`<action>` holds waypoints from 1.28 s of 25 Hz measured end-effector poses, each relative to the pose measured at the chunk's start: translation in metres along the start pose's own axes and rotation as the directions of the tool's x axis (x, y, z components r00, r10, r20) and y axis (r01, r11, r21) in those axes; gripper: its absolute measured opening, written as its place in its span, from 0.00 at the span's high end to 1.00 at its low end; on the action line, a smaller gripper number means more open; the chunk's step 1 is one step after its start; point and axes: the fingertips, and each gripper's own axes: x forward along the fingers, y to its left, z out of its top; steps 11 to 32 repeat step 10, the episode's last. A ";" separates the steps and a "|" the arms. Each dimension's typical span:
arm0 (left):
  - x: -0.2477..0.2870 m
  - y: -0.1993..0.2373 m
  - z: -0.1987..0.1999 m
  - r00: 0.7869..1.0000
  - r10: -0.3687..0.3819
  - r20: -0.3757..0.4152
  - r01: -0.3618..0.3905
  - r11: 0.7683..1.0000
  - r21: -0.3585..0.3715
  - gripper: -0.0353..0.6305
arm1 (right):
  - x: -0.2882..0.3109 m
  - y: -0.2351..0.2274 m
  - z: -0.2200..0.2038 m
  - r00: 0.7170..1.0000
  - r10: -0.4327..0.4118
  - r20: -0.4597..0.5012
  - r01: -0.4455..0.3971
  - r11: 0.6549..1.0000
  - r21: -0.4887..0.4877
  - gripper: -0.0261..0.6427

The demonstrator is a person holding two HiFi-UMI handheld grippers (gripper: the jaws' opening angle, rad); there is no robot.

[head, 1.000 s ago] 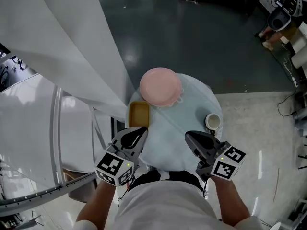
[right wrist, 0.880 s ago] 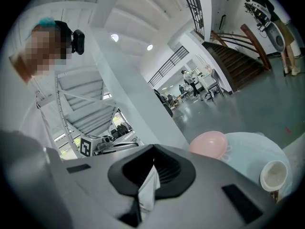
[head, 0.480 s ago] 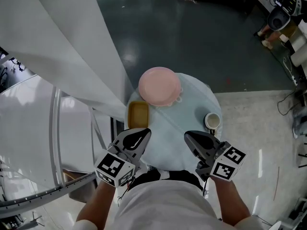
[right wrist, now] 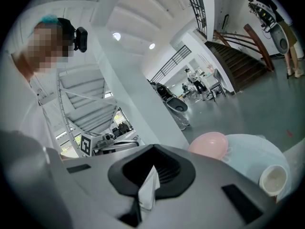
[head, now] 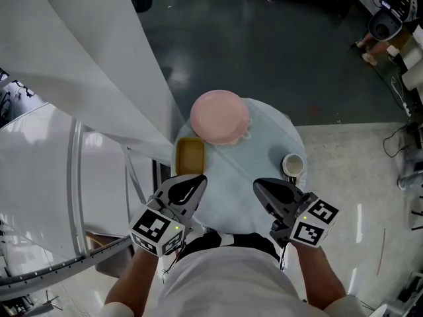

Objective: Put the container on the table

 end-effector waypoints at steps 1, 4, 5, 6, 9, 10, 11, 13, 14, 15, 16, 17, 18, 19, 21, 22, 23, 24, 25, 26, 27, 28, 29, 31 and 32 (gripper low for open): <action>0.000 0.000 0.001 1.000 0.000 0.000 0.000 1.000 0.001 0.91 | 0.000 0.000 0.001 1.000 0.001 0.000 -0.001 1.000 0.000 0.93; 0.002 0.000 0.002 1.000 0.001 -0.001 -0.001 1.000 0.002 0.91 | 0.000 -0.001 0.002 1.000 0.001 0.000 -0.001 1.000 0.001 0.93; 0.002 0.001 0.002 1.000 0.002 -0.002 -0.002 1.000 0.001 0.91 | 0.000 -0.001 0.002 1.000 0.001 -0.001 -0.001 1.000 0.001 0.93; 0.003 0.001 0.002 1.000 0.002 -0.003 -0.002 1.000 0.000 0.91 | -0.001 -0.002 0.002 1.000 0.001 -0.001 -0.001 1.000 0.001 0.93; 0.005 0.000 0.003 1.000 0.003 -0.004 -0.003 1.000 -0.001 0.91 | -0.002 -0.003 0.003 1.000 0.001 -0.002 -0.001 1.000 0.003 0.93; 0.005 0.000 0.003 1.000 0.004 -0.005 -0.004 1.000 -0.002 0.91 | -0.003 -0.003 0.003 1.000 0.001 -0.002 -0.001 1.000 0.003 0.93; 0.005 0.000 0.003 1.000 0.004 -0.005 -0.004 1.000 -0.002 0.91 | -0.003 -0.003 0.003 1.000 0.001 -0.002 -0.001 1.000 0.003 0.93; 0.005 0.000 0.003 1.000 0.004 -0.005 -0.004 1.000 -0.002 0.91 | -0.003 -0.003 0.003 1.000 0.001 -0.002 -0.001 1.000 0.003 0.93; 0.005 0.000 0.003 1.000 0.004 -0.005 -0.004 1.000 -0.002 0.91 | -0.003 -0.003 0.003 1.000 0.001 -0.002 -0.001 1.000 0.003 0.93; 0.005 0.000 0.003 1.000 0.004 -0.005 -0.004 1.000 -0.002 0.91 | -0.003 -0.003 0.003 1.000 0.001 -0.002 -0.001 1.000 0.003 0.93; 0.005 0.000 0.003 1.000 0.004 -0.005 -0.004 1.000 -0.002 0.91 | -0.003 -0.003 0.003 1.000 0.001 -0.002 -0.001 1.000 0.003 0.93; 0.005 0.000 0.003 1.000 0.004 -0.005 -0.004 1.000 -0.002 0.91 | -0.003 -0.003 0.003 1.000 0.001 -0.002 -0.001 1.000 0.003 0.93; 0.005 0.000 0.003 1.000 0.004 -0.005 -0.004 1.000 -0.002 0.91 | -0.003 -0.003 0.003 1.000 0.001 -0.002 -0.001 1.000 0.003 0.93; 0.005 0.000 0.003 1.000 0.004 -0.005 -0.004 1.000 -0.002 0.91 | -0.003 -0.003 0.003 1.000 0.001 -0.002 -0.001 1.000 0.003 0.93; 0.005 0.000 0.003 1.000 0.004 -0.005 -0.004 1.000 -0.002 0.91 | -0.003 -0.003 0.003 1.000 0.001 -0.002 -0.001 1.000 0.003 0.93; 0.005 0.000 0.003 1.000 0.004 -0.005 -0.004 1.000 -0.002 0.91 | -0.003 -0.003 0.003 1.000 0.001 -0.002 -0.001 1.000 0.003 0.93; 0.005 0.000 0.003 1.000 0.004 -0.005 -0.004 1.000 -0.002 0.91 | -0.003 -0.003 0.003 1.000 0.001 -0.002 -0.001 1.000 0.003 0.93; 0.005 0.000 0.003 1.000 0.004 -0.005 -0.004 1.000 -0.002 0.91 | -0.003 -0.003 0.003 1.000 0.001 -0.002 -0.001 1.000 0.003 0.93; 0.005 0.000 0.003 1.000 0.004 -0.005 -0.004 1.000 -0.002 0.91 | -0.003 -0.003 0.003 1.000 0.001 -0.002 -0.001 1.000 0.003 0.93; 0.005 0.000 0.003 1.000 0.004 -0.005 -0.004 1.000 -0.002 0.91 | -0.003 -0.003 0.003 1.000 0.001 -0.002 -0.001 1.000 0.003 0.93; 0.005 0.000 0.003 1.000 0.004 -0.005 -0.004 1.000 -0.002 0.91 | -0.003 -0.003 0.003 1.000 0.001 -0.002 -0.001 1.000 0.003 0.93; 0.005 0.000 0.003 1.000 0.004 -0.005 -0.004 1.000 -0.002 0.91 | -0.003 -0.003 0.003 1.000 0.001 -0.002 -0.001 1.000 0.003 0.93; 0.005 0.000 0.003 1.000 0.004 -0.005 -0.004 1.000 -0.002 0.91 | -0.003 -0.003 0.003 1.000 0.001 -0.002 -0.001 1.000 0.003 0.93; 0.005 0.000 0.003 1.000 0.004 -0.005 -0.004 1.000 -0.002 0.91 | -0.003 -0.003 0.003 1.000 0.001 -0.002 -0.001 1.000 0.003 0.93; 0.005 0.000 0.003 1.000 0.004 -0.005 -0.004 1.000 -0.002 0.91 | -0.003 -0.003 0.003 1.000 0.001 -0.002 -0.001 1.000 0.003 0.93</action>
